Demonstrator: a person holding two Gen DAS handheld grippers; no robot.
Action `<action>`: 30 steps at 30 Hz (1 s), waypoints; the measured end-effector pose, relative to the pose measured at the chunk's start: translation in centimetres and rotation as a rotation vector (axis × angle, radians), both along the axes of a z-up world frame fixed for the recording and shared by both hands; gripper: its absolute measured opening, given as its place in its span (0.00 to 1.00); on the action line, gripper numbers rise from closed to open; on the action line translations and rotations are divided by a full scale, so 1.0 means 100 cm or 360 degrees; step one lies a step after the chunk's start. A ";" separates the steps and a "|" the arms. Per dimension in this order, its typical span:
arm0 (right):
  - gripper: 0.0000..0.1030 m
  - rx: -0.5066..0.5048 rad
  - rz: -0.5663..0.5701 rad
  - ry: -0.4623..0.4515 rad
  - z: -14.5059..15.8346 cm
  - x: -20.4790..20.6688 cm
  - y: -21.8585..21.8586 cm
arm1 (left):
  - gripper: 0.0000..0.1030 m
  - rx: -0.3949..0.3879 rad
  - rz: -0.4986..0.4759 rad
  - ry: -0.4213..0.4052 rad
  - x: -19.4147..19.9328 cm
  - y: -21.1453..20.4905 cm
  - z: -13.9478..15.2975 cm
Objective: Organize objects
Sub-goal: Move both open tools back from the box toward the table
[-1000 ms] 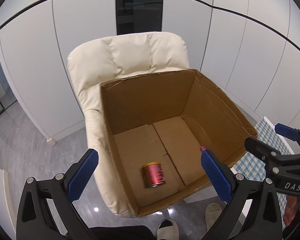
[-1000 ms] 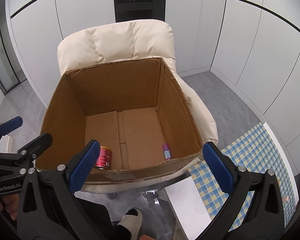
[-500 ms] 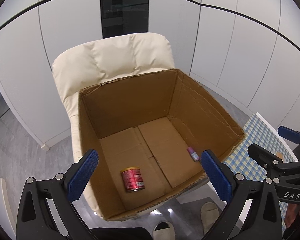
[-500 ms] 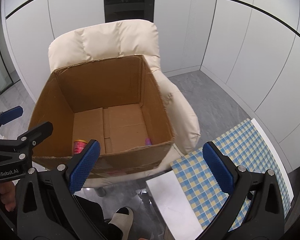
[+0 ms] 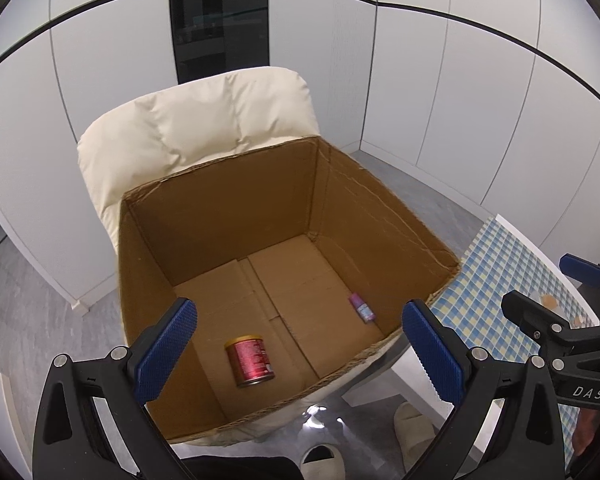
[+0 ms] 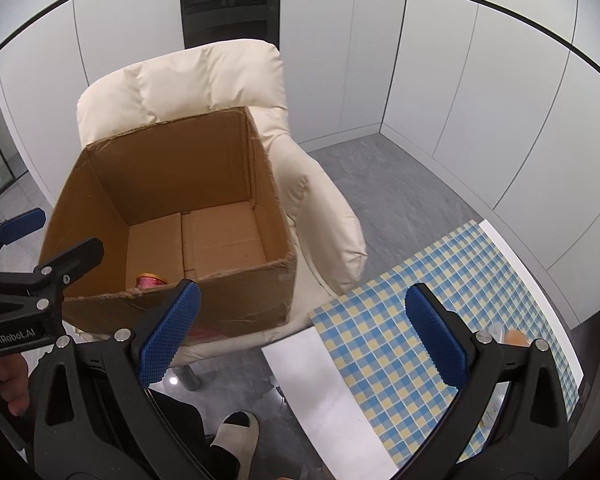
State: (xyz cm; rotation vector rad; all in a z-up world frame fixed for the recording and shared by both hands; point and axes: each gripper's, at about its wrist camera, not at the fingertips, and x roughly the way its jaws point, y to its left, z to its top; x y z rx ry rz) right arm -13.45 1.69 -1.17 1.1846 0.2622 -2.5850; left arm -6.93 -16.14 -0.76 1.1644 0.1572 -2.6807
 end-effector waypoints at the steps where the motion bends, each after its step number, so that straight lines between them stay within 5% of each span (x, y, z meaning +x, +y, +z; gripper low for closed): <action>1: 1.00 0.0000 -0.0006 0.0001 0.000 -0.001 0.003 | 0.99 -0.0003 -0.0008 -0.0003 -0.002 0.003 -0.001; 30: 1.00 -0.0027 -0.0271 -0.0013 0.001 0.005 0.093 | 0.99 -0.0032 -0.0253 0.0000 -0.029 0.085 0.000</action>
